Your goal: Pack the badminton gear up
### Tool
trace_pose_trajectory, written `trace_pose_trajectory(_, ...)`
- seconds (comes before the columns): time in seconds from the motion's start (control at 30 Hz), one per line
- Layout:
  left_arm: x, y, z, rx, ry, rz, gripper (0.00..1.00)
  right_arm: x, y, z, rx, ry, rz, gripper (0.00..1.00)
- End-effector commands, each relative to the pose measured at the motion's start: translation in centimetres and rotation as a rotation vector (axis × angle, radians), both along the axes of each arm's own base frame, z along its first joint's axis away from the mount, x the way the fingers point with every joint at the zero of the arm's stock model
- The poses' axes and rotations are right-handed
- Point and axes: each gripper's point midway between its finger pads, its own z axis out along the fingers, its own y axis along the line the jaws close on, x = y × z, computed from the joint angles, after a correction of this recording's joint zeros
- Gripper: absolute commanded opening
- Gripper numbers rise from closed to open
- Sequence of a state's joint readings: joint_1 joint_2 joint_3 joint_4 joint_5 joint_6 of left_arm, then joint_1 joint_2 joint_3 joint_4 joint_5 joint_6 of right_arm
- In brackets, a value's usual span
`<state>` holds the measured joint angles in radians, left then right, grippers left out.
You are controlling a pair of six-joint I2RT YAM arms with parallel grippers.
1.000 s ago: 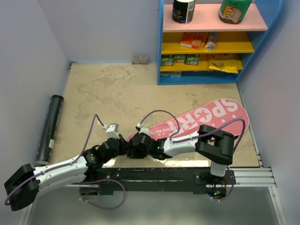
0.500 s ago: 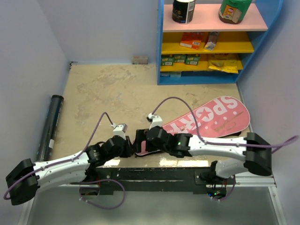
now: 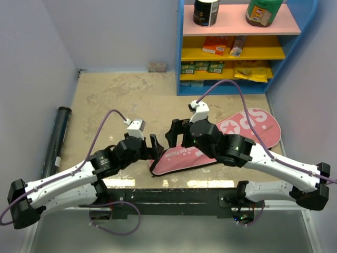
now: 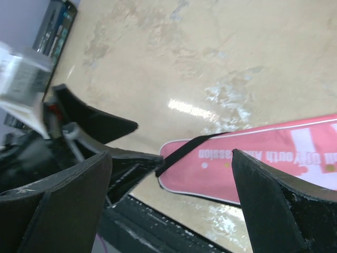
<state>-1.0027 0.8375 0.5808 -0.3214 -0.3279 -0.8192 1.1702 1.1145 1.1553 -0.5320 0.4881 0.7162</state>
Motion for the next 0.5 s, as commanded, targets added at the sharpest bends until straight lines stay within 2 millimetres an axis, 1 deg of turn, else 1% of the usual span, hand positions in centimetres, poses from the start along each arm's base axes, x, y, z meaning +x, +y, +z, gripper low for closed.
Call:
trace_pose_trajectory(0.0,3.1,1.5,6.3,0.102,-0.17,0.089,1.0,1.4,-2.3,3.4,-0.05,-0.114,-0.044,0.99)
trace_pose_trajectory(0.07,3.9,1.9,7.7,0.145,-0.211,0.11,1.0,1.7,-2.3,4.3,-0.039,-0.136,-0.048,0.99)
trace_pose_trajectory(0.1,4.3,1.8,9.3,0.136,-0.237,0.117,1.0,1.8,-2.4,4.4,-0.049,-0.149,-0.047,0.99)
trace_pose_trajectory(0.17,4.9,2.2,10.7,0.153,-0.276,0.139,1.0,2.3,-2.5,4.6,-0.072,-0.161,-0.07,0.99)
trace_pose_trajectory(0.2,5.1,2.0,12.0,0.136,-0.302,0.143,1.0,2.4,-2.6,4.8,-0.08,-0.166,-0.076,0.99)
trace_pose_trajectory(0.3,5.9,2.1,13.9,0.141,-0.362,0.157,1.0,2.6,-3.2,4.8,-0.121,-0.184,-0.074,0.99)
trace_pose_trajectory(0.37,6.6,2.9,14.4,0.161,-0.394,0.214,1.0,2.4,-2.6,5.0,-0.093,-0.172,-0.007,0.99)
trace_pose_trajectory(0.4,6.8,3.1,14.3,0.158,-0.398,0.237,1.0,2.8,-2.6,4.9,-0.099,-0.17,-0.025,0.99)
trace_pose_trajectory(0.47,6.9,3.4,14.3,0.173,-0.416,0.241,1.0,3.6,-3.9,4.9,-0.14,-0.171,-0.111,0.99)
